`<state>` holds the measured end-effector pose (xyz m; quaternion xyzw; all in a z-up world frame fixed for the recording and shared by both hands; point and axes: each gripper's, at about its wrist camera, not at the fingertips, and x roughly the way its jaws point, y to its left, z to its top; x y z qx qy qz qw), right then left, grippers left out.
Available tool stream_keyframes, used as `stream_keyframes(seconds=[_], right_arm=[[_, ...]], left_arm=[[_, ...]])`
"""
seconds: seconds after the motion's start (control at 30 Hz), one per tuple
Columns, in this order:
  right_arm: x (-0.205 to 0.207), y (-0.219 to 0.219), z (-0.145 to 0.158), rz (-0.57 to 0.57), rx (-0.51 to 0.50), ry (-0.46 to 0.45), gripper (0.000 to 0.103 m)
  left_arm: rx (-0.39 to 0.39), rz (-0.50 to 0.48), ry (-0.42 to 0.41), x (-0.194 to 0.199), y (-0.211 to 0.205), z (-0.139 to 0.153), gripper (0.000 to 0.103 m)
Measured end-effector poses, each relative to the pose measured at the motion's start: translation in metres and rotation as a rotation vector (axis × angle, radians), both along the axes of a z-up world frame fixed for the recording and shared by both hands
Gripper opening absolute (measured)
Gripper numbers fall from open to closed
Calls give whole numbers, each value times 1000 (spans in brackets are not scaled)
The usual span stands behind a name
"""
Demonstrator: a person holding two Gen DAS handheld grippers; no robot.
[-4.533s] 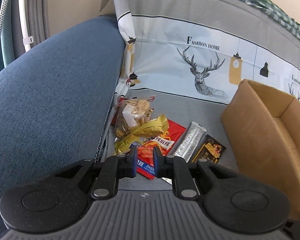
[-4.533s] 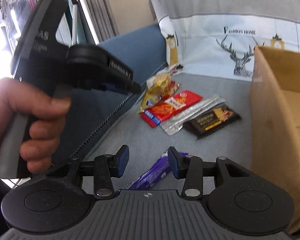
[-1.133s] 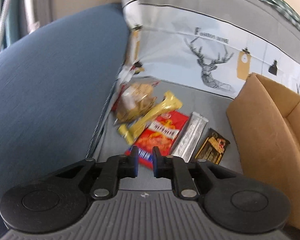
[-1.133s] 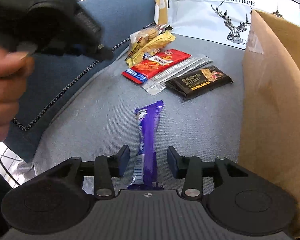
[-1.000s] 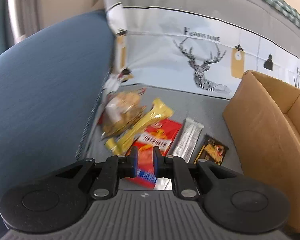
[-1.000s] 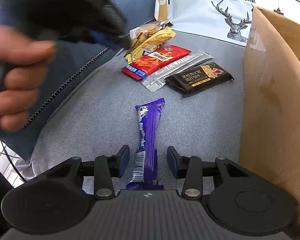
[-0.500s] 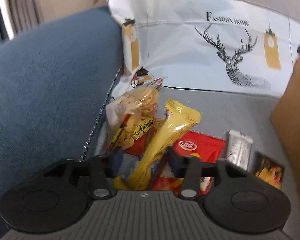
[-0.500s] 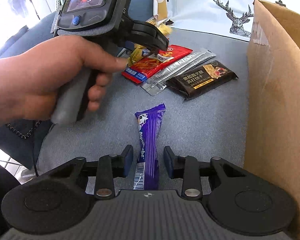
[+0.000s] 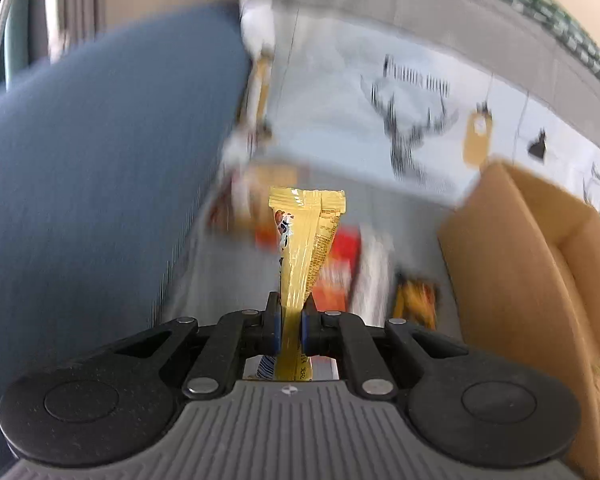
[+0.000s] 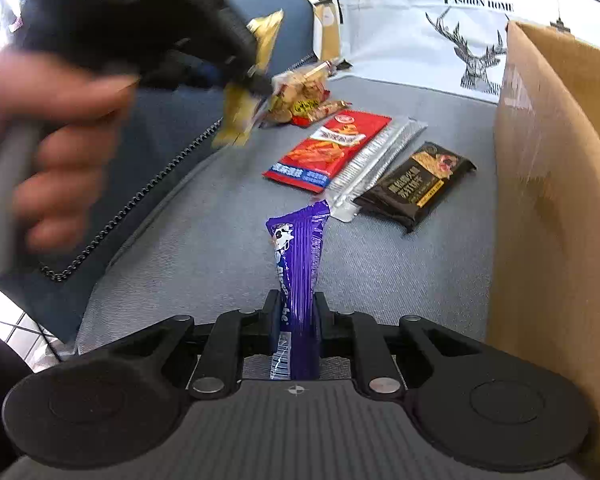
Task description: Organize snacks
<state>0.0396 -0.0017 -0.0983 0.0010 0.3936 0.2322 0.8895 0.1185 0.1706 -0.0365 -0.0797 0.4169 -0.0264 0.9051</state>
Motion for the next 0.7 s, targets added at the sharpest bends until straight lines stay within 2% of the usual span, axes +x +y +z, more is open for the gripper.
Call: stream_keyframes(seconds=[0.07,0.13,0.27,0.43,0.57,0.7], right_arm=[[-3,0,2,4,-5,-10,17],[-4,0,3,6,-11,-5,20],[-10,2,1,7,-45,0,29],[-18,1,3,31,-65,-19,32],[-21,2,2,48,-88,-33,33],[-20,3,0,47,-95,-35,33]], left_arm=[[-27,-5,92,-13,1,-9,9],[-51,-18,144,-20,3,-16,10],[0,-2,243,-18,5,-35,11],[-52,27,268,-15,12,-39,19],[-29,12,283,-12,5,-40,26],[-18,11,304,-10,6,-45,26]])
